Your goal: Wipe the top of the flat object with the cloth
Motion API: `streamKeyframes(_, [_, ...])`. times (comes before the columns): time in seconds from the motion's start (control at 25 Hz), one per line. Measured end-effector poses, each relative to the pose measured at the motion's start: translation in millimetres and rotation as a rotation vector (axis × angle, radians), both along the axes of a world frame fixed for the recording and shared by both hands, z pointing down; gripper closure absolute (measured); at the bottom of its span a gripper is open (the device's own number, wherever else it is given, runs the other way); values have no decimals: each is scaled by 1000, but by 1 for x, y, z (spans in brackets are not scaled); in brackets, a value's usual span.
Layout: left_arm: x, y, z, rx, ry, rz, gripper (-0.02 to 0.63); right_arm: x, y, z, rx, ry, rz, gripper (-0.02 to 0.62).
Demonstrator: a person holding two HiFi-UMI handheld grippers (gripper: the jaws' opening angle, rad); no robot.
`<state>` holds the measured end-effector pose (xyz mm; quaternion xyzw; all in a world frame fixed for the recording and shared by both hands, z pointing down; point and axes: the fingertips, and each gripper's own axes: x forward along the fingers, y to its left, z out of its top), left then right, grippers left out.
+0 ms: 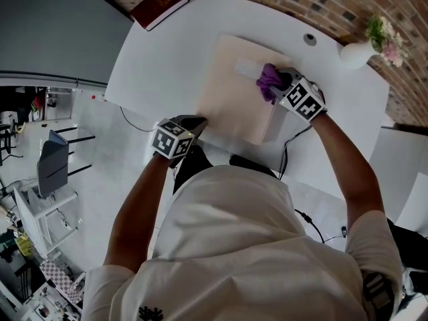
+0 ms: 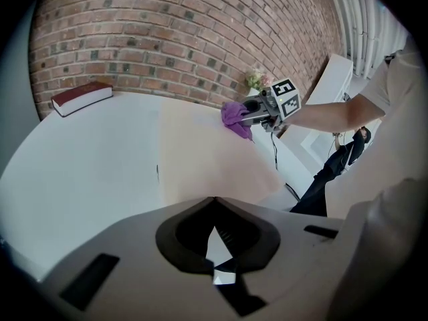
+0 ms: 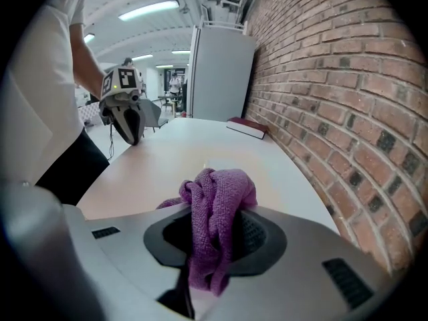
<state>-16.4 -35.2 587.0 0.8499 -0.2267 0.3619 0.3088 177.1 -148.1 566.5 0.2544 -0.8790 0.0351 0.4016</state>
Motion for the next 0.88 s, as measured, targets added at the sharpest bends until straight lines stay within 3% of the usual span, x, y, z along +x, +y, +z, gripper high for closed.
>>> streamKeyframes(0.88, [-1, -1, -1, -5, 1, 3, 581, 67, -101, 6, 52, 47, 248, 476])
